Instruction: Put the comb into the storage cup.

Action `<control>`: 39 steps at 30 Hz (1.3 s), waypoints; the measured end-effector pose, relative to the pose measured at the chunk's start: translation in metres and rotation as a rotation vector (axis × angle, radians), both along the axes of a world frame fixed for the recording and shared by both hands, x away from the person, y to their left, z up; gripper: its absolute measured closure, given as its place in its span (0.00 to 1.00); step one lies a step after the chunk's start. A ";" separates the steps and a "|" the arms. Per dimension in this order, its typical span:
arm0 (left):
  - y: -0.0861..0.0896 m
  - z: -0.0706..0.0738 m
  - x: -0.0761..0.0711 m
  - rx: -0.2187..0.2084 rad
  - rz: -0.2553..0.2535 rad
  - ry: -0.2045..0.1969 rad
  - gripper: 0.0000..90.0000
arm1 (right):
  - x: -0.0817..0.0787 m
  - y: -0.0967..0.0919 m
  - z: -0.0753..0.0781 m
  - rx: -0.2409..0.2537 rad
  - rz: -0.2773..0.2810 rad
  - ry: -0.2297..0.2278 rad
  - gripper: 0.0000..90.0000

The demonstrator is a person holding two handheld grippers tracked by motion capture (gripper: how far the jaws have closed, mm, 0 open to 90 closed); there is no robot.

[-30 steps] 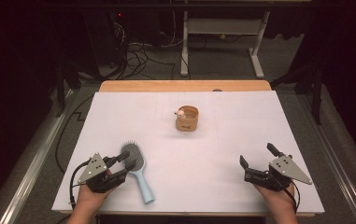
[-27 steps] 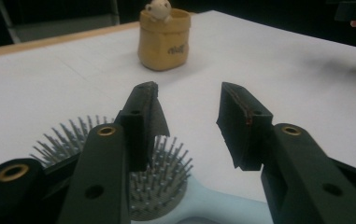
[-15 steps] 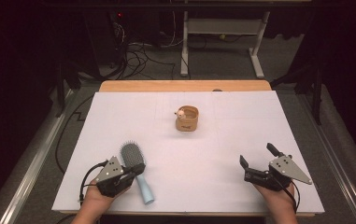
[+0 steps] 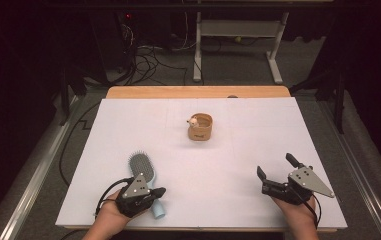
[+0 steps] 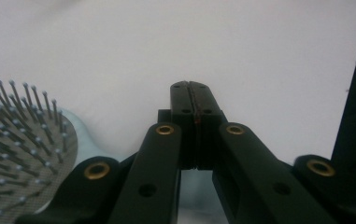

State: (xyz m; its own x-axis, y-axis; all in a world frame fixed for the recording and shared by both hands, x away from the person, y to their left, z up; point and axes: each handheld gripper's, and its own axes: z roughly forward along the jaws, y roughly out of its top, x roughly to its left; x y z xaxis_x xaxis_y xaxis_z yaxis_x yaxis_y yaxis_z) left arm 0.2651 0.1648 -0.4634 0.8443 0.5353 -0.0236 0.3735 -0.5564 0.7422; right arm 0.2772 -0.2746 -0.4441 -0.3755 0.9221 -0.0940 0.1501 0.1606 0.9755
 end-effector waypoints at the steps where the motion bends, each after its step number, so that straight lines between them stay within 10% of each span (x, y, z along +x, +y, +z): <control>1: -0.001 -0.001 0.001 0.011 -0.004 0.012 1.00 | 0.000 0.000 0.000 0.000 0.000 0.000 0.02; 21: 0.001 0.001 0.002 0.156 -0.005 0.064 1.00 | 0.000 -0.001 0.001 0.001 -0.007 -0.001 0.03; 39: 0.042 0.006 0.006 0.199 0.088 0.086 1.00 | 0.000 -0.004 0.001 0.017 -0.017 -0.005 0.04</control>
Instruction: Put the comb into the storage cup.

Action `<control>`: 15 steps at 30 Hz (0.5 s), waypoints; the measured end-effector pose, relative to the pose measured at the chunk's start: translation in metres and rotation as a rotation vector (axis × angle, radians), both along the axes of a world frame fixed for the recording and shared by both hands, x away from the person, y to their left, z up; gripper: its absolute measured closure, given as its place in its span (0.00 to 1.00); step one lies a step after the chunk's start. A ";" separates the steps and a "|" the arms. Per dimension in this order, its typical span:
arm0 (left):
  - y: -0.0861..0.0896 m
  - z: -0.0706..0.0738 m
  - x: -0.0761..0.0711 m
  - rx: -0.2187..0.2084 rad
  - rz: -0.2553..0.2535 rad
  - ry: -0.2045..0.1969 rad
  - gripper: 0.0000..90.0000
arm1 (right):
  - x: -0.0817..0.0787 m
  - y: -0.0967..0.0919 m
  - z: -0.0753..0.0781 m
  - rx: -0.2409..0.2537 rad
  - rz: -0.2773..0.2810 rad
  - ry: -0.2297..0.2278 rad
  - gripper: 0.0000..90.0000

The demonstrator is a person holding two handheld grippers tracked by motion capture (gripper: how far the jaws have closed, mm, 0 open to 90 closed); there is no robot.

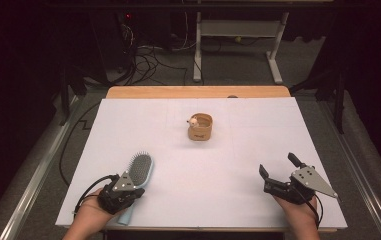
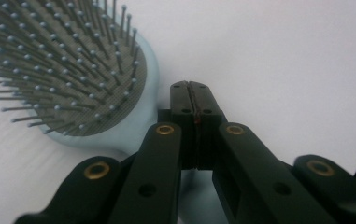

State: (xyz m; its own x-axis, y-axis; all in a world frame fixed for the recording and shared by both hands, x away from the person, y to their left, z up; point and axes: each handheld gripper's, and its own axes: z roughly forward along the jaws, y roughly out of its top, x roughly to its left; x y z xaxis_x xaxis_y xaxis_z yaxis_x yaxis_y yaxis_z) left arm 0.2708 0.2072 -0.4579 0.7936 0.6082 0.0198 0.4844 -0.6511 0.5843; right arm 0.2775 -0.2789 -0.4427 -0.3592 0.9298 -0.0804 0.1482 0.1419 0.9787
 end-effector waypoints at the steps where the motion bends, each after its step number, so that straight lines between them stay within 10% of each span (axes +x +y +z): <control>1: 0.001 0.000 0.000 0.008 0.003 -0.003 1.00 | 0.000 0.000 0.000 0.000 0.000 0.000 0.04; 8: 0.006 0.001 0.001 0.008 0.020 -0.007 1.00 | 0.000 0.000 0.000 -0.002 0.000 -0.002 0.04; 15: 0.022 0.010 0.001 -0.189 0.032 -0.031 1.00 | -0.001 0.000 0.001 -0.004 0.001 -0.006 0.04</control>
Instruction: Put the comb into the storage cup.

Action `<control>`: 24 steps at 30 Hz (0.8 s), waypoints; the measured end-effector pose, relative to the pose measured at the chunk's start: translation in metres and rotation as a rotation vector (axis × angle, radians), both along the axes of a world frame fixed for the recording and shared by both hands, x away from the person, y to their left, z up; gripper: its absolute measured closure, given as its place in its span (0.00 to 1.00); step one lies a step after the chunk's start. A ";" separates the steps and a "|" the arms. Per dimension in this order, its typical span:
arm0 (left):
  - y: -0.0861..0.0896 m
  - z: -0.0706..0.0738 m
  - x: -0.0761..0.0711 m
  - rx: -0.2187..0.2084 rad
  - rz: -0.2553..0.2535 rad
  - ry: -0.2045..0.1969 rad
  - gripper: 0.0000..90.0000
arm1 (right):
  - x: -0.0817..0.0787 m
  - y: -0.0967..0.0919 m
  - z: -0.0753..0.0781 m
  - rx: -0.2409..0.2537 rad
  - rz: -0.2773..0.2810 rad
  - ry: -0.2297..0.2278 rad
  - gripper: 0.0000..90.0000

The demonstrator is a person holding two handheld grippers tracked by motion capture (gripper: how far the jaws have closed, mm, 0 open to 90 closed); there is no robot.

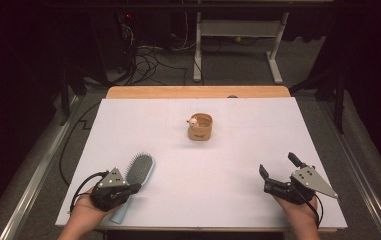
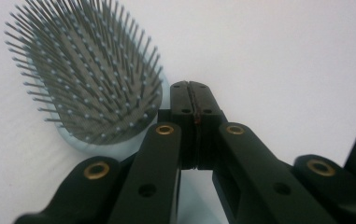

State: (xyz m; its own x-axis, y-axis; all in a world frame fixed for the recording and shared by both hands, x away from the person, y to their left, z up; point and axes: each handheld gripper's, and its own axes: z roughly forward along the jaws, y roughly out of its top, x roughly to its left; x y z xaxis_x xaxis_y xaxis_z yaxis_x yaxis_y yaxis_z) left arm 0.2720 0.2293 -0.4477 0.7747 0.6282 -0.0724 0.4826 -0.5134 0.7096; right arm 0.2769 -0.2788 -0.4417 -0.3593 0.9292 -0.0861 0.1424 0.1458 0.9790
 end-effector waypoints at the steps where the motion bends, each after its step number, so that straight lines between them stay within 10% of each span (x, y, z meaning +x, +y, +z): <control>1: 0.003 0.001 0.000 -0.022 0.003 -0.007 1.00 | 0.000 0.000 0.000 0.000 0.000 0.000 0.04; 11: 0.042 0.009 -0.001 -0.264 0.225 -0.191 0.97 | 0.000 0.000 0.000 0.000 -0.001 -0.003 0.04; 24: 0.059 0.006 0.000 -0.295 0.359 -0.274 0.68 | 0.000 0.000 0.000 0.000 -0.001 -0.003 0.04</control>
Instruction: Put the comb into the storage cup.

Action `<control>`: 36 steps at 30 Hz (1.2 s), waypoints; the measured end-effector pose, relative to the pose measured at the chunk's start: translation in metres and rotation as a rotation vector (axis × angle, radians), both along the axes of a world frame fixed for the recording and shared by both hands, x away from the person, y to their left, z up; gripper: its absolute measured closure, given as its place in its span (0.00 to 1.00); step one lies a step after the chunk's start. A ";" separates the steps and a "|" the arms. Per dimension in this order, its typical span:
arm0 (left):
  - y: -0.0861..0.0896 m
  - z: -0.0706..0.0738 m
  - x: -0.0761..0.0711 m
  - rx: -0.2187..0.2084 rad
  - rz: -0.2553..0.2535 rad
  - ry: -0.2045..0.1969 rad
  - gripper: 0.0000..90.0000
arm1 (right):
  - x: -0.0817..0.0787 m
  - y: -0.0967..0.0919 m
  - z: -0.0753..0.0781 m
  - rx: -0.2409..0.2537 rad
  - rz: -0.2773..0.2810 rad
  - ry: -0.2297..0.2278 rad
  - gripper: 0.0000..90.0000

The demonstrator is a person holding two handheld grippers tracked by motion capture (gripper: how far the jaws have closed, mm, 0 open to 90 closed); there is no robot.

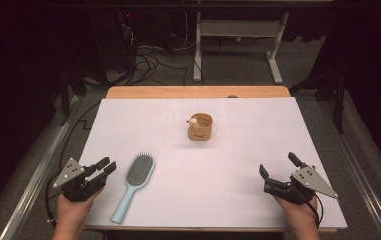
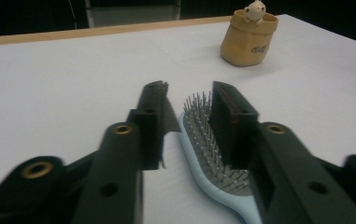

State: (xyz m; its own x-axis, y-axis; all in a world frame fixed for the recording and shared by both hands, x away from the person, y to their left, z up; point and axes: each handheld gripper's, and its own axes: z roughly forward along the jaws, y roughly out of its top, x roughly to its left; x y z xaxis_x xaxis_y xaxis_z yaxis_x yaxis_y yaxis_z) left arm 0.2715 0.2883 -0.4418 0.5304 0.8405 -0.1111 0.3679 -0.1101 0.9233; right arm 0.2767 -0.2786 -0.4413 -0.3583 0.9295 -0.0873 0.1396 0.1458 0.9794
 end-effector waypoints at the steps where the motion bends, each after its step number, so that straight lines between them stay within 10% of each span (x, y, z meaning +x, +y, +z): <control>1: 0.000 0.000 0.000 -0.002 0.002 -0.004 0.63 | 0.000 0.000 0.000 0.001 0.000 0.000 0.04; 8: -0.002 0.000 -0.001 -0.001 0.016 -0.036 0.41 | 0.000 0.000 0.000 0.001 0.000 -0.002 0.04; 36: -0.007 -0.001 0.004 -0.011 0.024 -0.094 0.01 | 0.000 0.000 0.000 0.003 -0.002 -0.001 0.04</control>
State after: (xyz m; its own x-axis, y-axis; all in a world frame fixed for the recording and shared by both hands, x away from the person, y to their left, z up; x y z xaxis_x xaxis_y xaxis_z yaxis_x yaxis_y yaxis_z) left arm 0.2759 0.2817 -0.4427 0.5188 0.8520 -0.0707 0.2817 -0.0923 0.9550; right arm 0.2765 -0.2783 -0.4413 -0.3568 0.9304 -0.0842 0.1393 0.1421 0.9800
